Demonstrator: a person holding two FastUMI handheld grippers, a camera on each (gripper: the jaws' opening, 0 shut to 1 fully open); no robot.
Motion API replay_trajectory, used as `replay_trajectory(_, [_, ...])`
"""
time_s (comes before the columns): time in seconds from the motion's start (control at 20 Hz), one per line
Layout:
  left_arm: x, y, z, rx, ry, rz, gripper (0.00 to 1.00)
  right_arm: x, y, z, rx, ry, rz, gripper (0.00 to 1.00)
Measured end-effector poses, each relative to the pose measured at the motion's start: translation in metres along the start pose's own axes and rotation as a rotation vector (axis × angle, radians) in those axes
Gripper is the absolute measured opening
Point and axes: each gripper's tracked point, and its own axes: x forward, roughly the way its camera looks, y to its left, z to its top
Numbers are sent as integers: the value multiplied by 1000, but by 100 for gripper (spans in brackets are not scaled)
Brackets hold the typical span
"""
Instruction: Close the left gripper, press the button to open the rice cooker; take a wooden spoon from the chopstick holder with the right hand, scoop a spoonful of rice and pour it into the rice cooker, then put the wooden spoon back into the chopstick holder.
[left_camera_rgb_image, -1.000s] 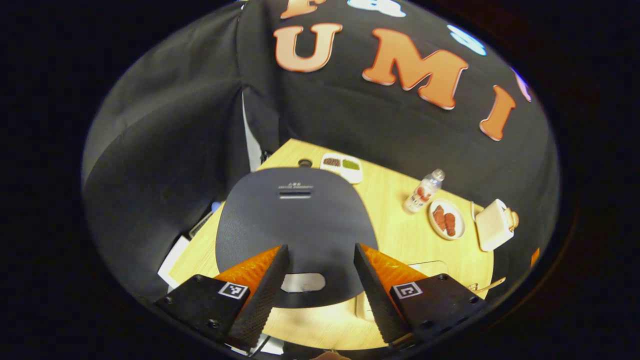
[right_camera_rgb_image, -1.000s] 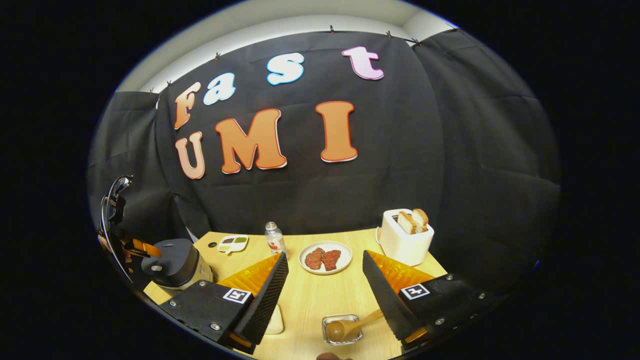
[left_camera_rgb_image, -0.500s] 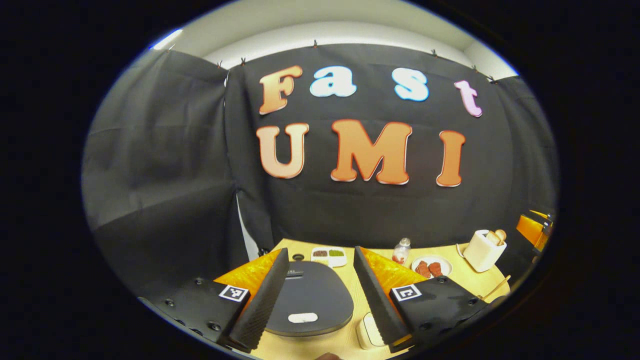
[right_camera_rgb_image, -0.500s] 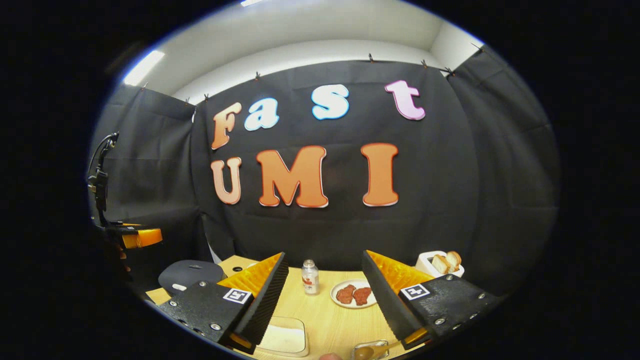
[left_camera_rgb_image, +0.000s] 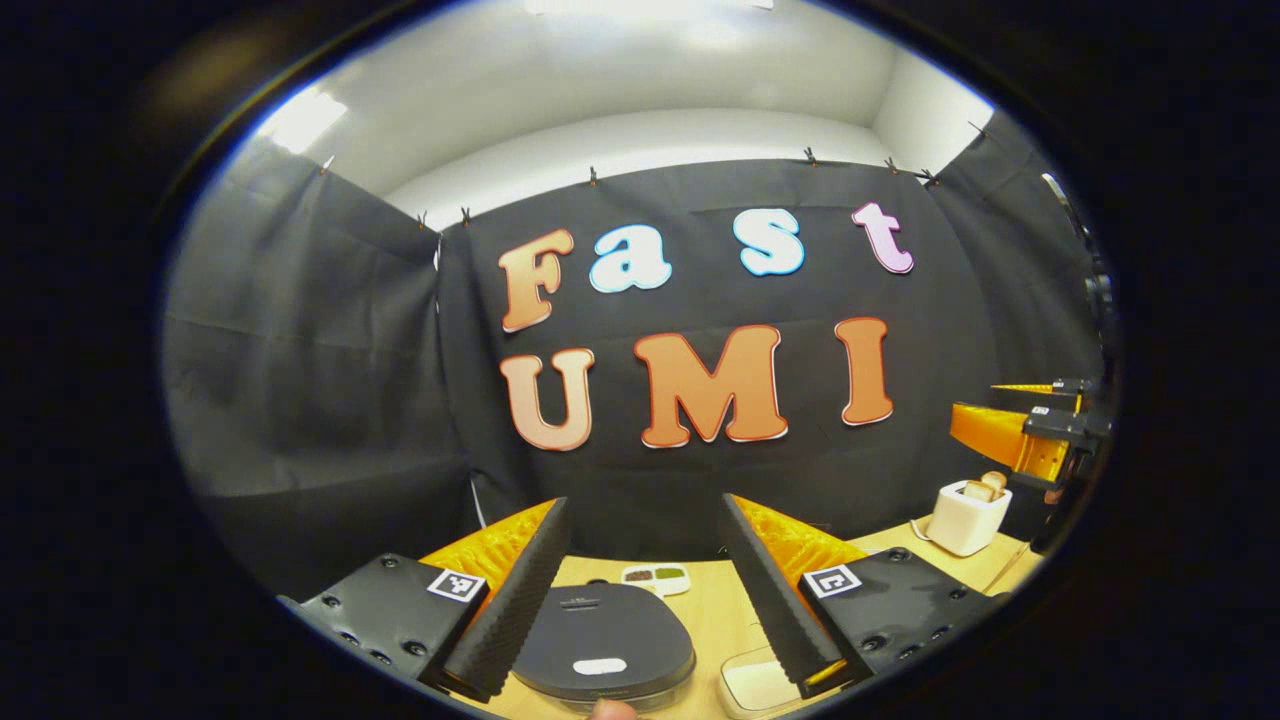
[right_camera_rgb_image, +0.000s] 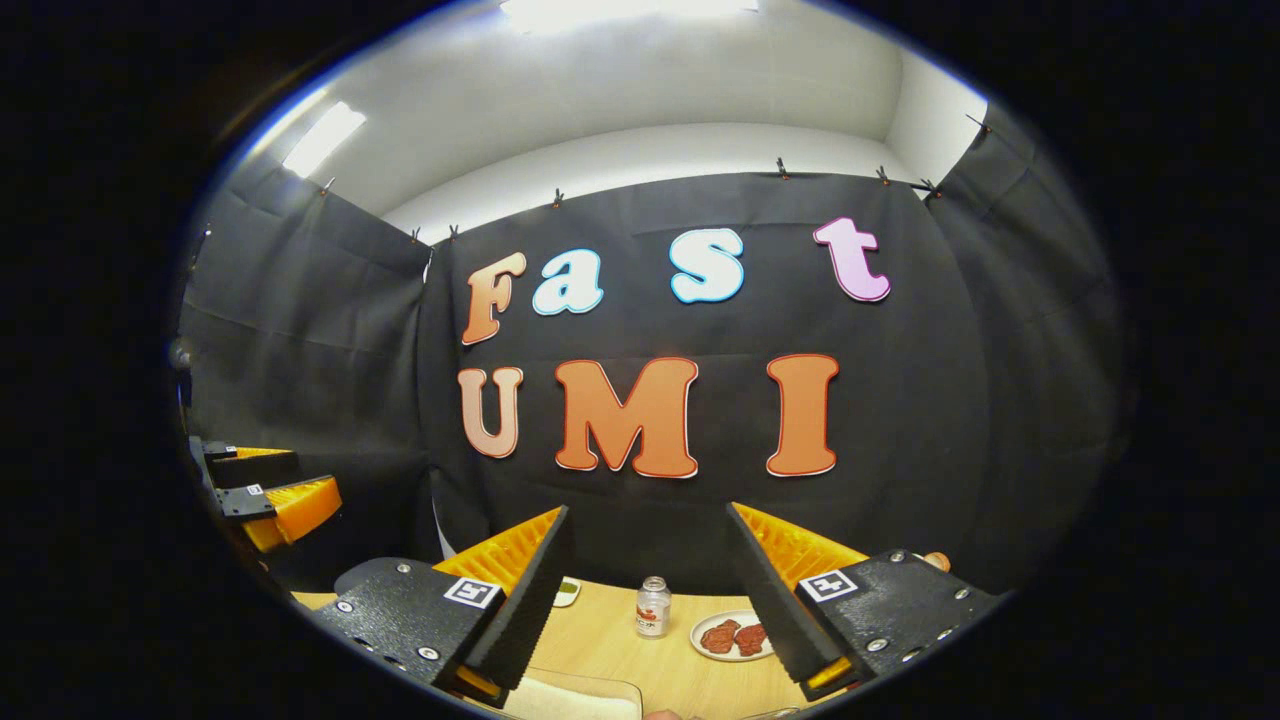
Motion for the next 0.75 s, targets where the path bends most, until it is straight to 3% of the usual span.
replay_trajectory(0.4, [-11, -3, 15, 5, -66, 49, 100, 4, 16, -16, -22, 57, 34, 93])
replay_trajectory(0.75, [-11, 0, 9, -79, -35, 25, 100, 1, 14, -7, 8, 34, 20, 93])
